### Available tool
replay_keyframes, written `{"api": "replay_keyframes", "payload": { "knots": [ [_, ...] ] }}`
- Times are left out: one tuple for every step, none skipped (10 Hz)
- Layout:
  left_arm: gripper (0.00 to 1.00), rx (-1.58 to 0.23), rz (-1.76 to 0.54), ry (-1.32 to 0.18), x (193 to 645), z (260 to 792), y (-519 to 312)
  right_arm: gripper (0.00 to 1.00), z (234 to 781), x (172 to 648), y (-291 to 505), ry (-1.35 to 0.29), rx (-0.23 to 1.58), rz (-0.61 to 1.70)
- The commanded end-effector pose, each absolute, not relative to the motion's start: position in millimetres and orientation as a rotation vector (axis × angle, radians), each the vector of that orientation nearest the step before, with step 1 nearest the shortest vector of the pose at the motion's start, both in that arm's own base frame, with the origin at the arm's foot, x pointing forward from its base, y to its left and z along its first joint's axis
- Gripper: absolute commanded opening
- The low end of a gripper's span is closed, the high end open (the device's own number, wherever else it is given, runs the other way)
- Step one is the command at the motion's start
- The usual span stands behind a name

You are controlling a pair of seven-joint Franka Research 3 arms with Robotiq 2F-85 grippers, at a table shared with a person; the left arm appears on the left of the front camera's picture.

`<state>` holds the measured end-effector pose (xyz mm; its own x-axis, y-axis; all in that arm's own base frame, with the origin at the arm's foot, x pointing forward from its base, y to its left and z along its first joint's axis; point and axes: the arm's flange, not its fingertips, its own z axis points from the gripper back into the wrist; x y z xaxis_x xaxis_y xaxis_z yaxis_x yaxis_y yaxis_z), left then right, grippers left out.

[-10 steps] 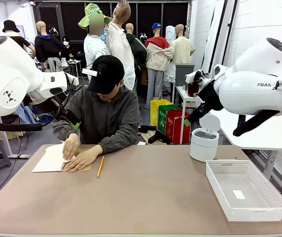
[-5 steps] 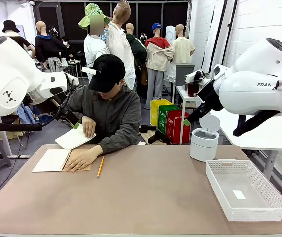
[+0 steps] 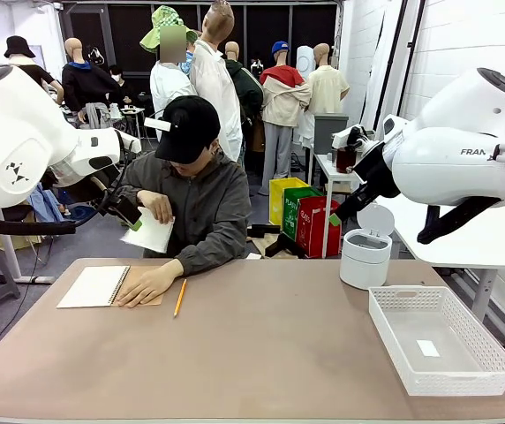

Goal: Sort the paper based on its condition.
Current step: If a person hands you a paper, place it in the Organizing basket , and if it's crumpled, put it in the Trash can.

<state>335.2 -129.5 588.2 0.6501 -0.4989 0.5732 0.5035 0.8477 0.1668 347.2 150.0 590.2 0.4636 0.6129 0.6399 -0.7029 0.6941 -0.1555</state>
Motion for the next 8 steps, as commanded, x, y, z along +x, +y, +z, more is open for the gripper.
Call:
{"api": "replay_keyframes", "payload": {
  "knots": [
    [1.00, -0.007, -0.569, -0.647, 336.1, 590.0, -129.9, 1.00, 590.2, 347.3, 149.8, -0.727, 0.139, 0.812],
    [1.00, -0.007, -0.569, -0.647, 336.1, 590.0, -129.9, 1.00, 590.2, 347.3, 149.8, -0.727, 0.139, 0.812],
    [1.00, -0.007, -0.569, -0.647, 336.1, 590.0, -129.9, 1.00, 590.2, 347.3, 149.8, -0.727, 0.139, 0.812],
    [1.00, -0.007, -0.569, -0.647, 336.1, 590.0, -129.9, 1.00, 590.2, 347.3, 149.8, -0.727, 0.139, 0.812],
    [1.00, -0.007, -0.569, -0.647, 336.1, 590.0, -129.9, 1.00, 590.2, 347.3, 149.8, -0.727, 0.139, 0.812],
    [1.00, -0.007, -0.569, -0.647, 336.1, 590.0, -129.9, 1.00, 590.2, 347.3, 149.8, -0.727, 0.139, 0.812],
    [1.00, -0.007, -0.569, -0.647, 336.1, 590.0, -129.9, 1.00, 590.2, 347.3, 149.8, -0.727, 0.139, 0.812],
    [1.00, -0.007, -0.569, -0.647, 336.1, 590.0, -129.9, 1.00, 590.2, 347.3, 149.8, -0.727, 0.139, 0.812]
  ]
}}
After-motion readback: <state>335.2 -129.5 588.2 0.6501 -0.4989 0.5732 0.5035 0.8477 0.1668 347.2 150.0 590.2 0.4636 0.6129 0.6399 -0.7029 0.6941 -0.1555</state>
